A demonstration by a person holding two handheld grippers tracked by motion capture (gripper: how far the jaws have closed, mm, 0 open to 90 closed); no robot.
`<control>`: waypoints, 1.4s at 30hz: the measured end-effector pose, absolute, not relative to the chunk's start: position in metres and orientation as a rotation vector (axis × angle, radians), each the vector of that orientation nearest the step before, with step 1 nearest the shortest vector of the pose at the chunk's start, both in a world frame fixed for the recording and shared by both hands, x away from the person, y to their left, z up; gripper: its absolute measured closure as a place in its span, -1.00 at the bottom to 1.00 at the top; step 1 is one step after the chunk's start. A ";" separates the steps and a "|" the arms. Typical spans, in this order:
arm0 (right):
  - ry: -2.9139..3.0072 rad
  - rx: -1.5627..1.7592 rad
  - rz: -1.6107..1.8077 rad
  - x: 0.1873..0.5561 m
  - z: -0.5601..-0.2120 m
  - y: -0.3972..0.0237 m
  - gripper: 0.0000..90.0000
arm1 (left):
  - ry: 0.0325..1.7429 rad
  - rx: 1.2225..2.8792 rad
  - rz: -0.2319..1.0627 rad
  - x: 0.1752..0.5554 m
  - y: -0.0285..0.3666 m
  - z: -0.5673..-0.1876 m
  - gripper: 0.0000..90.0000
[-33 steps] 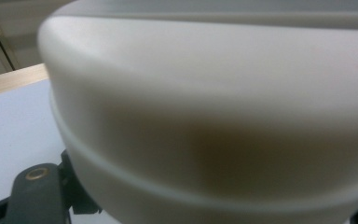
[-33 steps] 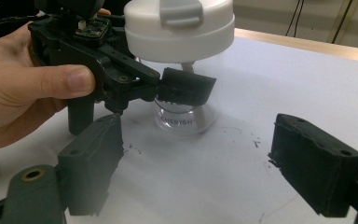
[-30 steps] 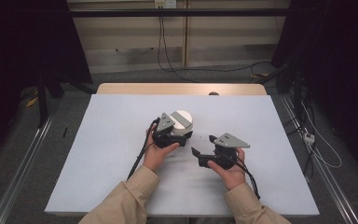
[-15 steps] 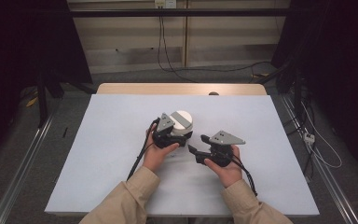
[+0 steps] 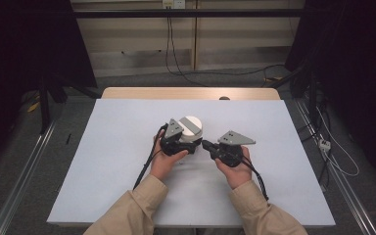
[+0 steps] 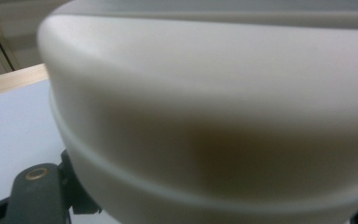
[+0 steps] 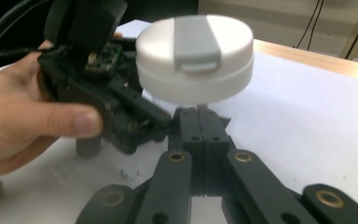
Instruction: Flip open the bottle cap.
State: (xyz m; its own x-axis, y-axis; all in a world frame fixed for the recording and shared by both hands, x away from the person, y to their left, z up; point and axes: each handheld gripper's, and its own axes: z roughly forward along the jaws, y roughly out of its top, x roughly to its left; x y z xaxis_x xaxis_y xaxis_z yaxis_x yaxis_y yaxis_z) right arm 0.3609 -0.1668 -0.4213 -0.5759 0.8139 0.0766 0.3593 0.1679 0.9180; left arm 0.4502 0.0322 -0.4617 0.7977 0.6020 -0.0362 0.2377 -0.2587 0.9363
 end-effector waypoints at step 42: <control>2.012 1.111 1.379 0.379 -0.406 -0.159 1.00 | 0.642 1.839 0.390 0.451 0.032 -0.462 -0.59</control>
